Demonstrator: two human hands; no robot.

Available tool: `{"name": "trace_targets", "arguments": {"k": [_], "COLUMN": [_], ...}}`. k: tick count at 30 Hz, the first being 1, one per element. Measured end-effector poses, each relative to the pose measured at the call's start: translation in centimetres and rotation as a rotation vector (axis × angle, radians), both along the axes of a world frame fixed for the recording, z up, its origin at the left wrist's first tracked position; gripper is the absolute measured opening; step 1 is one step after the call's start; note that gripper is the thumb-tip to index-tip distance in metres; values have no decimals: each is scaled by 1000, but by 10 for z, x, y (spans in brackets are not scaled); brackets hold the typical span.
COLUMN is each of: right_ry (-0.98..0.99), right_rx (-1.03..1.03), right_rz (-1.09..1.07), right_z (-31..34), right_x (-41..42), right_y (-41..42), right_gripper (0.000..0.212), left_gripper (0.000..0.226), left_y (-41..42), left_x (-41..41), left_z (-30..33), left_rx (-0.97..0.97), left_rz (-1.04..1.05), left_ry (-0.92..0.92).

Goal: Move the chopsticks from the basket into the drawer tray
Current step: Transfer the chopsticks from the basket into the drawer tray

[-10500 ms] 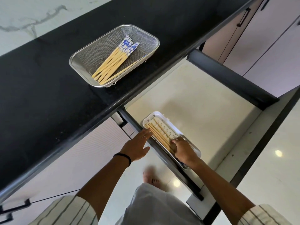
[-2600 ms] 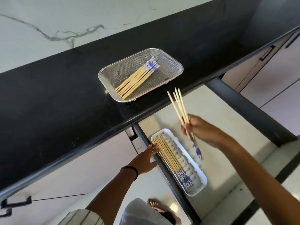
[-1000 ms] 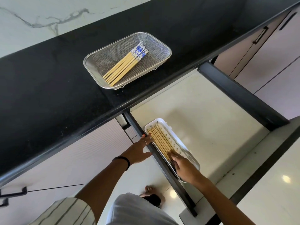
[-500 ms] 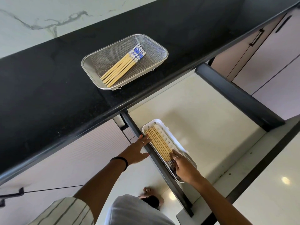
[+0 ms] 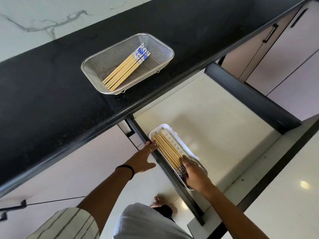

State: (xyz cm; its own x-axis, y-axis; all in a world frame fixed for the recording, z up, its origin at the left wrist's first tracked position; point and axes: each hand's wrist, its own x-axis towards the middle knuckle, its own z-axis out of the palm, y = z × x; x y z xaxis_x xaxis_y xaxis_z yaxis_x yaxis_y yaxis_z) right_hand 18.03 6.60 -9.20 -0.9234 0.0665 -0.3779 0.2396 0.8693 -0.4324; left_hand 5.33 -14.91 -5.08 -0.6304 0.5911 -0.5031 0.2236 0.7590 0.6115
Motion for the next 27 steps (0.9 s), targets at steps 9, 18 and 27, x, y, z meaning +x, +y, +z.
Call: {"name": "trace_targets", "arguments": {"k": [9,18,27], "right_ry": [-35,-138,8], "right_rx": [42,64,11], "right_rz": [91,237,128], "right_z": [3,-1,8], "right_x": [0,-2,-14], "right_y": [4,1,-7], "right_gripper": [77,85,71], "left_gripper": [82,86,84], "left_y": [1,0,-3], "left_x": [0,0,-2], "left_z": [-1,-2,-5], "left_rx": [-32,-21,-11], "left_rz": [-9,-5,-5], "left_ry": [23,5,8]}}
